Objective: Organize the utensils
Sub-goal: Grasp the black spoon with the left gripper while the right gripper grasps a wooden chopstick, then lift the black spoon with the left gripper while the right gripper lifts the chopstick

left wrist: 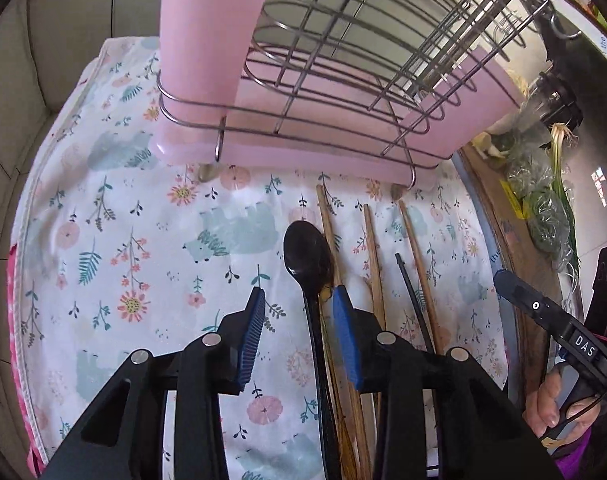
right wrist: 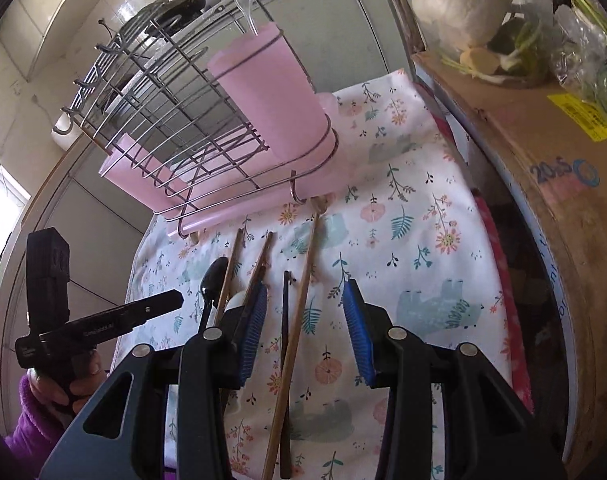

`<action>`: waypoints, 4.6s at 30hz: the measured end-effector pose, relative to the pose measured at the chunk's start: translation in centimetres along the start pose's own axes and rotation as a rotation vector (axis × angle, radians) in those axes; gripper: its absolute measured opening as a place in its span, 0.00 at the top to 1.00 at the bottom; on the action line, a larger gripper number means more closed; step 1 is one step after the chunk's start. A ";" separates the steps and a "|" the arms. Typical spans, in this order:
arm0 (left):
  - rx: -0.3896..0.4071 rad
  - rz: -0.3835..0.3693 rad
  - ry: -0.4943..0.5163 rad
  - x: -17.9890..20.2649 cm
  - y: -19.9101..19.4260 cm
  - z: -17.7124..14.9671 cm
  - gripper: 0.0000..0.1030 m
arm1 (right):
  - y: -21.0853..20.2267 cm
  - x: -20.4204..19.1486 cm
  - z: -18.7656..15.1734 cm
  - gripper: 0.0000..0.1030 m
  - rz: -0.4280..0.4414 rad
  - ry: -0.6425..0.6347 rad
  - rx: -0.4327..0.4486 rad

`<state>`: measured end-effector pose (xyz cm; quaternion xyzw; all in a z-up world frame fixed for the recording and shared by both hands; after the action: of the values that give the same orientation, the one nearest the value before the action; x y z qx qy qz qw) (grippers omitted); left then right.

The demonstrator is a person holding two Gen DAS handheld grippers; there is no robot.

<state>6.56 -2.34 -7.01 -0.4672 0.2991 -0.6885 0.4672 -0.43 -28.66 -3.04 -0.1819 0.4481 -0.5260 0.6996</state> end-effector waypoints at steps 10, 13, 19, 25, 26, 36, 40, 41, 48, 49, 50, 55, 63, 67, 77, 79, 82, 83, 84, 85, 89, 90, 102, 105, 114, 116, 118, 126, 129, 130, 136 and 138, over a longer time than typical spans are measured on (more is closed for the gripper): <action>-0.071 0.034 0.029 0.8 3.9 -0.1 0.82 | 1.3 0.5 -0.1 0.61 0.011 0.004 -0.045; -0.061 0.028 0.021 0.8 4.0 0.1 0.89 | 1.7 0.2 0.1 0.61 0.011 -0.005 -0.052; -0.034 0.025 -0.014 -1.1 2.4 0.1 0.91 | 2.3 0.0 0.4 0.61 0.016 -0.003 -0.067; 0.011 0.093 -0.009 -2.7 0.4 0.5 0.91 | 4.0 0.2 1.9 0.69 0.016 0.028 -0.121; 0.014 0.101 -0.009 -3.0 0.3 0.5 0.91 | 4.5 0.1 2.2 0.70 0.014 0.032 -0.136; 0.008 0.090 -0.028 -5.7 -0.5 0.7 0.91 | 9.7 -1.6 3.8 0.80 -0.079 0.014 -0.289; 0.003 0.083 -0.030 -5.7 -0.1 0.7 0.92 | 10.7 -1.5 3.8 0.83 -0.114 0.018 -0.310; 0.003 0.082 -0.029 -5.8 -0.1 0.8 0.92 | 10.7 -1.6 3.9 0.87 -0.121 0.011 -0.307; 0.034 0.073 -0.026 -5.1 -1.0 0.9 0.95 | 9.1 -1.0 3.6 0.94 -0.056 0.011 -0.224; 0.043 0.071 -0.029 -5.2 -1.4 0.9 0.95 | 8.5 -1.1 3.6 0.94 -0.044 0.009 -0.205; 0.054 0.068 -0.032 -5.2 -1.8 0.9 0.95 | 7.8 -1.2 3.5 0.94 -0.032 0.004 -0.183; 0.122 0.052 -0.042 -5.0 -4.2 0.6 0.95 | 4.5 -1.6 2.8 0.94 0.009 -0.005 -0.092; 0.287 0.062 -0.012 -3.7 -8.7 -0.6 0.95 | -1.9 -2.4 2.5 0.94 0.058 -0.046 0.101; 0.384 0.056 -0.002 -3.2 -11.1 -1.1 0.95 | -4.5 -2.8 2.7 0.94 0.070 -0.066 0.177; 0.632 0.054 0.031 -1.1 -16.7 -0.2 0.95 | -9.3 -5.0 5.4 0.94 0.098 -0.121 0.314; 0.688 0.055 0.043 -0.5 -18.0 0.5 0.95 | -10.3 -5.5 6.4 0.94 0.099 -0.132 0.346; 0.781 0.061 0.065 0.5 -19.8 1.8 0.95 | -11.6 -6.3 7.9 0.94 0.095 -0.148 0.406; 0.816 0.071 0.076 0.9 -20.4 2.2 0.95 | -12.0 -6.5 8.5 0.94 0.096 -0.152 0.427; 0.850 0.078 0.088 1.3 -20.9 2.8 0.95 | -12.3 -6.7 9.1 0.94 0.096 -0.153 0.449; 0.881 0.086 0.097 1.7 -21.4 3.3 0.95 | -12.6 -6.9 9.7 0.94 0.097 -0.153 0.470; 0.987 0.114 0.110 2.6 -22.6 5.9 0.95 | -13.8 -7.6 12.2 0.94 0.082 -0.163 0.555; 1.010 0.129 0.109 2.7 -22.8 6.6 0.95 | -14.0 -7.7 12.9 0.94 0.077 -0.165 0.577; 1.165 0.349 0.119 2.5 -19.5 12.5 0.95 | -14.5 -8.8 19.0 0.94 0.049 -0.193 0.786; 1.195 0.409 0.159 2.8 -17.9 12.4 0.95 | -13.2 -8.6 20.0 0.94 0.034 -0.198 0.801; 1.236 0.521 0.260 4.0 -13.1 11.3 0.95 | -8.3 -6.6 21.4 0.94 -0.014 -0.181 0.772; 1.217 0.524 0.263 4.0 -12.4 11.3 0.95 | -7.5 -6.1 21.5 0.94 -0.012 -0.171 0.748; 1.196 0.513 0.252 3.7 -11.9 11.0 0.95 | -6.7 -5.8 21.2 0.94 -0.008 -0.164 0.724; 1.082 0.371 0.154 1.7 -12.4 9.2 0.95 | -4.6 -4.7 18.6 0.94 0.005 -0.141 0.601; 1.015 0.305 0.093 0.3 -12.6 9.0 0.95 | -3.8 -4.6 17.8 0.94 0.002 -0.134 0.552; 0.992 0.276 0.068 -0.3 -12.7 9.1 0.95 | -3.6 -4.5 17.5 0.94 0.001 -0.134 0.535; 0.850 0.137 -0.033 -2.7 -12.6 10.5 0.94 | -2.5 -4.7 17.0 0.93 -0.011 -0.138 0.477; 0.813 0.112 -0.054 -3.2 -12.2 10.9 0.94 | -2.5 -4.8 17.1 0.93 -0.010 -0.135 0.468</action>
<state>12.60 5.58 6.38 -0.2458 0.0153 -0.7115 0.6581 11.94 -29.02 9.96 -0.0519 0.2653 -0.6056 0.7484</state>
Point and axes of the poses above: each gripper's, at about its wrist camera, not at the fingertips, and y roughly the way its jaws point, x to its right, z to its top, the point moved 1 cm from there along y, roughly the way its jaws point, and after that the axes turned 2 degrees about -y, right-handed, at the moved point
